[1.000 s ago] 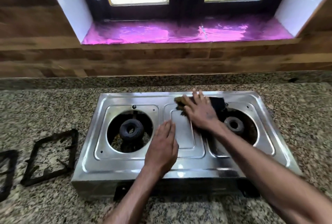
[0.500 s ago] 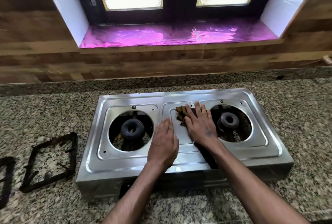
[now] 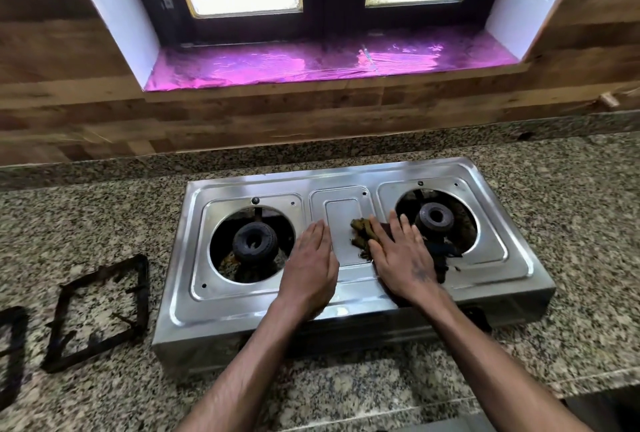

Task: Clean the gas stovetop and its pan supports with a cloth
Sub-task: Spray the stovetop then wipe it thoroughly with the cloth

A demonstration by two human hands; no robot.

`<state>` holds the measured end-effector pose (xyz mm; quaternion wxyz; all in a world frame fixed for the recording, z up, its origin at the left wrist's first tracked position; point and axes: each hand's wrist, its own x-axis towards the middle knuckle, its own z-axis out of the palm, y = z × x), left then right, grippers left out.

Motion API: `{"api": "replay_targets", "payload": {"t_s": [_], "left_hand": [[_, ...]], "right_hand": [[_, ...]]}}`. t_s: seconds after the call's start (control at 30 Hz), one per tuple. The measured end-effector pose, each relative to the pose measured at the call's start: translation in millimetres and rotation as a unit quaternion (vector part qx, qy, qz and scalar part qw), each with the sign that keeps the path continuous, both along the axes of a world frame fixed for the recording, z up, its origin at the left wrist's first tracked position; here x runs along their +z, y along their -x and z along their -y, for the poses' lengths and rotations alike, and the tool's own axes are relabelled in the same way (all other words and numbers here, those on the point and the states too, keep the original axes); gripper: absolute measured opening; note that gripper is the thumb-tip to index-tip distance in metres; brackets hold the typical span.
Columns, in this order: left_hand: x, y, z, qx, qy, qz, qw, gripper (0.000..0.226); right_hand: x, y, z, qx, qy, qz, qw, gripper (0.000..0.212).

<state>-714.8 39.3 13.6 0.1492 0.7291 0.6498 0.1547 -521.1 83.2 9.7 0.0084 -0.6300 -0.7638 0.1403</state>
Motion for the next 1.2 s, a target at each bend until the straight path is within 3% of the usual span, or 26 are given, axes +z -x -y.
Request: {"api": "replay_targets", "payload": {"t_s": [0.13,0.23,0.4,0.47,0.6,0.67,0.77,0.83,0.97,1.03,1.2], "left_hand": [[-9,26,26,-0.011,-0.005,-0.022,1.000,0.064],[-19,37,46,-0.025,-0.026,-0.041,0.999,0.064],[-16,34,51,-0.005,-0.036,-0.028,0.999,0.059],[-12,34,52,-0.004,-0.039,0.002,0.999,0.057],[0,38,53,0.082,-0.056,0.164,0.981,0.056],[6,37,53,0.123,-0.078,0.188,0.971,0.058],[16,19,52,0.101,-0.105,0.144,0.979,0.053],[19,-7,48,0.056,-0.106,0.105,0.987,0.052],[5,-63,39,-0.036,-0.040,-0.019,0.998,0.057],[-4,-70,39,-0.030,-0.019,-0.077,0.996,0.056],[-8,-15,53,0.002,-0.016,-0.106,0.994,0.055]], "right_hand": [[6,-4,35,0.057,-0.009,-0.002,0.998,0.075],[8,-20,64,0.087,0.001,-0.004,0.996,0.069],[-1,5,27,0.024,-0.015,0.000,1.000,0.078],[0,30,17,0.025,-0.015,0.000,1.000,0.076],[8,58,53,0.133,0.007,-0.014,0.991,0.072],[16,55,67,0.174,0.048,-0.100,0.978,0.067],[33,35,61,0.067,0.043,-0.329,0.941,0.055],[43,12,50,-0.029,-0.038,-0.382,0.923,0.041],[39,-20,44,-0.107,-0.076,-0.363,0.922,0.030],[31,-23,45,-0.097,-0.080,-0.340,0.932,0.030],[14,-6,37,-0.027,-0.075,-0.272,0.959,0.036]]}}
